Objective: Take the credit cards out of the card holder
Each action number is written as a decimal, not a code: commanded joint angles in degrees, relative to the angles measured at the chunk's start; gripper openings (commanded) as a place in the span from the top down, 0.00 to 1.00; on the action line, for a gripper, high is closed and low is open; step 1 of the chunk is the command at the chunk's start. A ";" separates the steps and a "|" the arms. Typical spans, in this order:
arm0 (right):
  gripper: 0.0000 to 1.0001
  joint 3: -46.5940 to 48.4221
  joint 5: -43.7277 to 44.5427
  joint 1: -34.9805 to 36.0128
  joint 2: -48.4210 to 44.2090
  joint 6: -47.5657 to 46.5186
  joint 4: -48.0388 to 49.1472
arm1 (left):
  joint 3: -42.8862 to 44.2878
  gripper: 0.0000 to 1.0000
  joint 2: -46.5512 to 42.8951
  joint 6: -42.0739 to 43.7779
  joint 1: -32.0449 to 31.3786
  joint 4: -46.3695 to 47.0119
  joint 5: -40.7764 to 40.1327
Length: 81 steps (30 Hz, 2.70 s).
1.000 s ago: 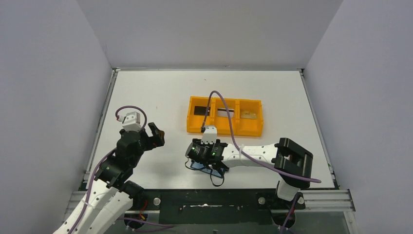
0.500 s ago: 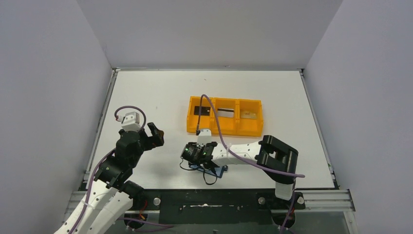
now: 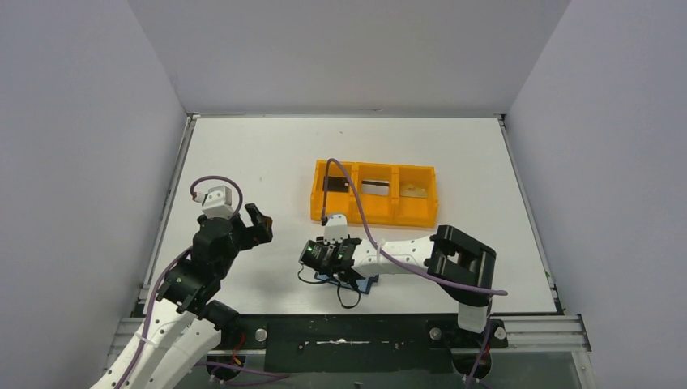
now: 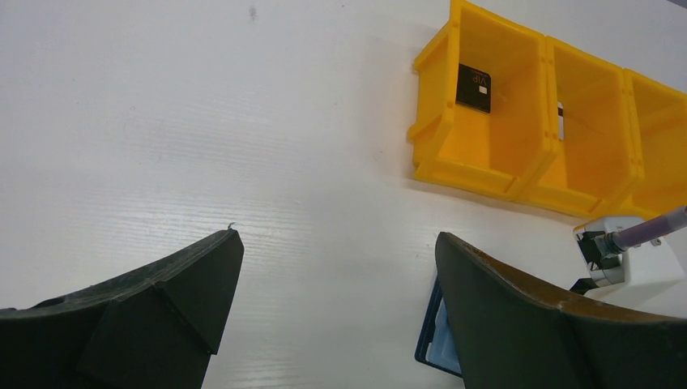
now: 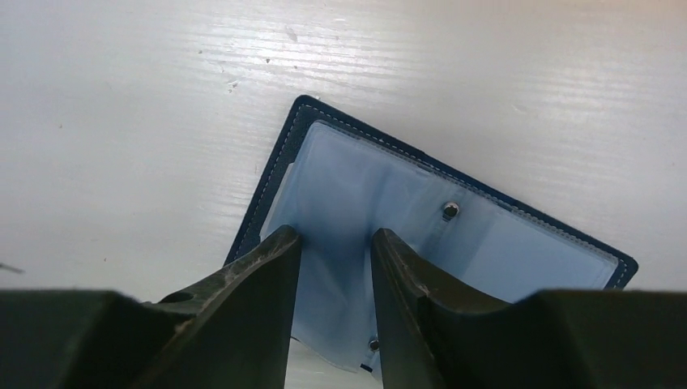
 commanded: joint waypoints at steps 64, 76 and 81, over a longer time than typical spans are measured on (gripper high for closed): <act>0.17 6.01 1.84 -0.29 2.00 4.23 -3.83 | 1.67 0.09 -0.07 -0.13 1.51 1.59 0.92; 0.33 4.58 0.69 0.02 4.63 6.55 -5.88 | 1.65 0.09 -0.20 -0.28 1.60 1.49 0.70; 0.43 1.63 0.69 -0.06 0.77 2.94 0.12 | 1.69 0.09 0.12 -0.22 1.69 1.57 1.00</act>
